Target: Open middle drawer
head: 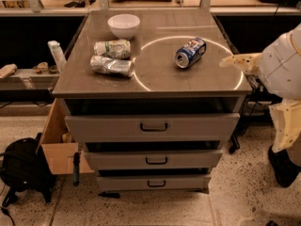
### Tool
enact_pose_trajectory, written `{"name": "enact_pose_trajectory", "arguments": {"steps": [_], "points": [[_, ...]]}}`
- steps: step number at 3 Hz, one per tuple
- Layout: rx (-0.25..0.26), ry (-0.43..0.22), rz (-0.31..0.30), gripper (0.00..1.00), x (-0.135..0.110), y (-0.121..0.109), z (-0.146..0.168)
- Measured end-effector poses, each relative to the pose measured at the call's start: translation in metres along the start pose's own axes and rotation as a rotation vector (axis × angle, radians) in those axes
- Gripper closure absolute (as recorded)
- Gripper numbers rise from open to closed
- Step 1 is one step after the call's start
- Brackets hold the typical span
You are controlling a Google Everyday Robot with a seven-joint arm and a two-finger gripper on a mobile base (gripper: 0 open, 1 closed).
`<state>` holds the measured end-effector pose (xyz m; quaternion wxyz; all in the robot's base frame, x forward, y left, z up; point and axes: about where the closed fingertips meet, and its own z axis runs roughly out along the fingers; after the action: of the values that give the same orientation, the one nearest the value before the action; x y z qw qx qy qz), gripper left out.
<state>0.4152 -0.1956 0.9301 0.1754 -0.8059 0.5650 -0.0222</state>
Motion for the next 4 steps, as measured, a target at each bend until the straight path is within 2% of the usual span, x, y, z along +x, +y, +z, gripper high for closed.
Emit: {"name": "enact_pose_trajectory", "arguments": {"steps": [1,2,3,4], "points": [[-0.029,-0.089,-0.142,0.0,-0.01,0.008,0.009],[-0.048,-0.228,-0.196,0.0,-0.022,0.01,0.02],[-0.048,-0.228,-0.195,0.0,-0.022,0.01,0.02],[-0.034,-0.202,-0.161,0.0,-0.02,0.009,0.021]]}}
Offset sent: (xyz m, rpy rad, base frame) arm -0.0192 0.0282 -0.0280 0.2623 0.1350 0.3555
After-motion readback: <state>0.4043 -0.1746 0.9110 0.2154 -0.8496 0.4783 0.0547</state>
